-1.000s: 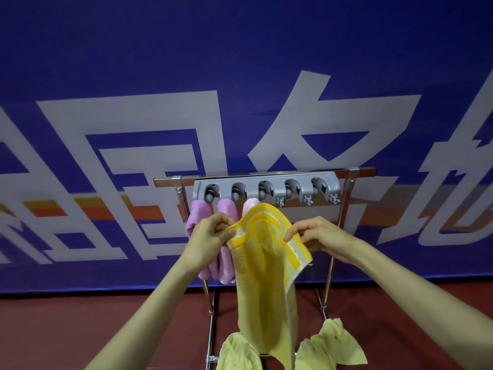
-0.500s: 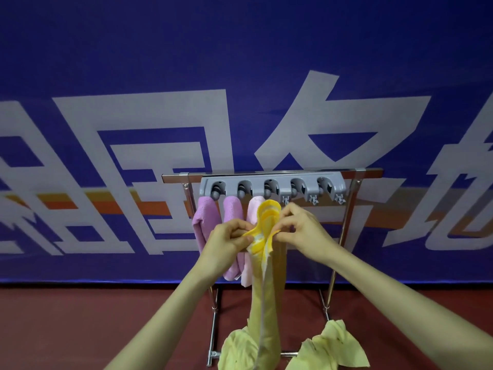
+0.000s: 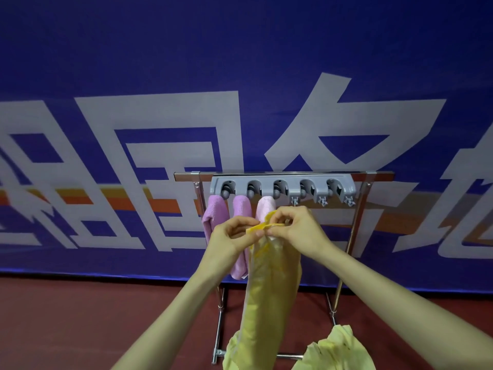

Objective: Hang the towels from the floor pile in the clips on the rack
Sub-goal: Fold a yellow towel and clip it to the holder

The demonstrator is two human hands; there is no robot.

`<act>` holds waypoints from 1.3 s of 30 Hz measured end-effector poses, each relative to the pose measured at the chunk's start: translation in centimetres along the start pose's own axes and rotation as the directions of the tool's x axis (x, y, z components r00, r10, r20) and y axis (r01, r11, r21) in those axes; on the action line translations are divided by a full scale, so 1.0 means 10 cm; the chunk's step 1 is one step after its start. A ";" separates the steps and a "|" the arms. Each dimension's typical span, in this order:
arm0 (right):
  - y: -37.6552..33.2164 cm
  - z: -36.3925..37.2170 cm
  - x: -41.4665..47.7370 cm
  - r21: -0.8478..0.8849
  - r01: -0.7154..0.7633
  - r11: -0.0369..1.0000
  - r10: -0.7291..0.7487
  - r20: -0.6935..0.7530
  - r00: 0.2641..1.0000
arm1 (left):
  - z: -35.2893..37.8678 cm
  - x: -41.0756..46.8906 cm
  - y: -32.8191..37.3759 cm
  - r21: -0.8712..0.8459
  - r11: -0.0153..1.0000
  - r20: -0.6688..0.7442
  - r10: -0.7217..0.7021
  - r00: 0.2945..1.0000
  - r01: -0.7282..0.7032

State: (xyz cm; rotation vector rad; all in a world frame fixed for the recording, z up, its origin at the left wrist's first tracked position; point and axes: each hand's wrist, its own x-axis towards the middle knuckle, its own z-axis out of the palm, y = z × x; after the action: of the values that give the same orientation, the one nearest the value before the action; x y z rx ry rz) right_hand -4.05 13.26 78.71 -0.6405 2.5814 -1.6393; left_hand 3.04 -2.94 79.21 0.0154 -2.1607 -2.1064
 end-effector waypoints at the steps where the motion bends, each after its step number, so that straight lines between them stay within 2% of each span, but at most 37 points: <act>1: -0.01 0.01 0.02 0.002 -0.008 1.000 0.008 -0.003 1.000 | -0.01 0.00 0.01 0.001 1.000 0.002 0.004 1.000 -0.004; 5: -0.07 0.01 0.03 0.018 0.010 1.000 -0.011 0.023 1.000 | -0.07 0.01 0.02 0.066 0.996 -0.009 0.063 0.998 -0.062; 12: -0.03 -0.04 0.05 0.033 0.070 0.997 -0.074 0.155 0.985 | -0.13 0.08 0.09 0.231 0.964 0.029 0.124 0.992 -0.127; 15: 0.04 -0.11 0.02 -0.037 0.073 0.997 -0.063 0.216 0.974 | -0.16 0.12 0.14 0.286 0.946 0.026 0.154 0.988 -0.155; 18: 0.19 -0.19 -0.01 -0.208 0.084 0.975 -0.031 0.248 0.968 | -0.21 0.18 0.16 0.337 0.926 0.004 0.182 0.983 -0.173; 20: 0.28 -0.25 -0.02 -0.300 0.100 0.949 -0.027 0.240 0.970 | -0.24 0.22 0.16 0.347 0.921 -0.014 0.191 0.981 -0.174; 29: 0.34 -0.29 -0.02 -0.440 0.178 0.880 -0.162 0.075 0.984 | -0.29 0.26 0.15 0.396 0.896 -0.015 0.226 0.974 -0.202; 33: 0.34 -0.33 0.06 -0.507 0.167 0.846 -0.137 0.096 0.986 | -0.32 0.27 0.16 0.397 0.893 -0.007 0.232 0.973 -0.210; 36: 0.36 -0.36 0.11 -0.414 0.067 0.908 -0.030 0.094 0.995 | -0.34 0.28 0.17 0.402 0.890 -0.018 0.241 0.970 -0.214; 39: 0.38 -0.39 0.12 -0.127 0.044 0.991 -0.038 0.049 0.998 | -0.38 0.30 0.17 0.398 0.897 -0.056 0.232 0.971 -0.192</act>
State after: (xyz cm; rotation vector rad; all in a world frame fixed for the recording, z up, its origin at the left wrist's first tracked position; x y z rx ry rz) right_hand -7.33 17.57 77.40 -0.7334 2.6741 -1.4597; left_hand 0.52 -6.91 81.19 -0.0713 -2.3591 -1.5001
